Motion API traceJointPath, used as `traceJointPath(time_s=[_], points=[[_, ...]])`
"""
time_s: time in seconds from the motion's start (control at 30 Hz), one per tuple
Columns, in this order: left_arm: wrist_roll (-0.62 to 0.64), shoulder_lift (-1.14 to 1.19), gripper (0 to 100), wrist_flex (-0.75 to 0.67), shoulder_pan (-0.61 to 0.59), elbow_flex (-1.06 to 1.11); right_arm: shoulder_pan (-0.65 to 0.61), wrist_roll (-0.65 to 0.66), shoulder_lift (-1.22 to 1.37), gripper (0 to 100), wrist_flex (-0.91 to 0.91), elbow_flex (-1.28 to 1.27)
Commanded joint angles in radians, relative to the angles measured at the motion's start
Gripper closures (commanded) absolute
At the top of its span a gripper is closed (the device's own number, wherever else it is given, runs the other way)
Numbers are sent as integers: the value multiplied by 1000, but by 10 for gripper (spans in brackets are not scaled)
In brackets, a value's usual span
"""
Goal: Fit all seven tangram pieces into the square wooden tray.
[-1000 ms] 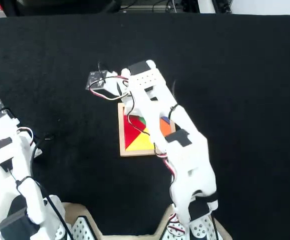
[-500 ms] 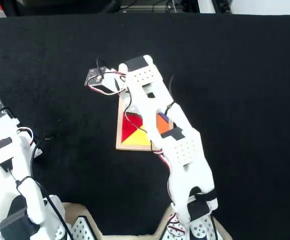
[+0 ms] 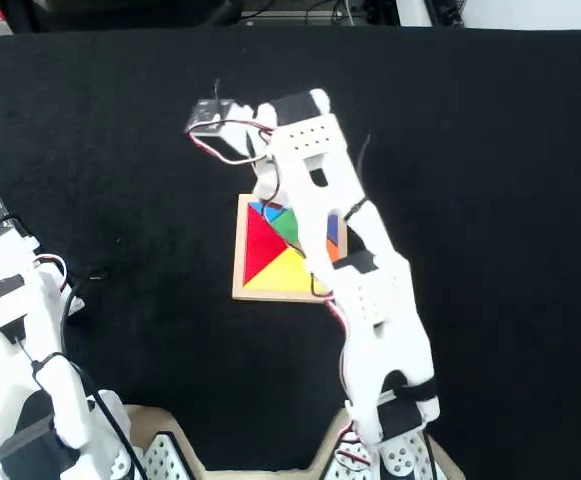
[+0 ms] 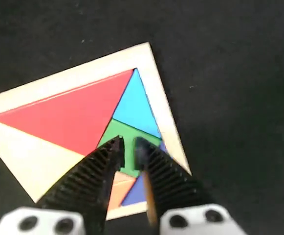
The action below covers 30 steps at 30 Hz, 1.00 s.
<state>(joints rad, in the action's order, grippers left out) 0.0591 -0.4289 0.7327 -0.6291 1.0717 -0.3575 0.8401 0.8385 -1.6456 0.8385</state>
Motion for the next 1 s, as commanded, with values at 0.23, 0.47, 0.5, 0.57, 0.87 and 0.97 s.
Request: traceJointPath(time_s=[0.23,0.47,0.5,0.57,0.87,0.97], points=[[5,-35,970,-12,13,-2,23,-256,-223,988,-120,211],[9,-35,970,-9,48,-1,101,-500,-498,988,-121,209],[11,-35,970,-9,61,-5,117,-532,-544,988,-121,199],[12,-37,970,-5,99,-19,141,-574,-644,987,-121,148],[12,-275,970,153,143,-403,195,-588,-1138,987,-114,-211],[5,-462,970,264,182,-596,193,-588,-1300,987,-107,-251]])
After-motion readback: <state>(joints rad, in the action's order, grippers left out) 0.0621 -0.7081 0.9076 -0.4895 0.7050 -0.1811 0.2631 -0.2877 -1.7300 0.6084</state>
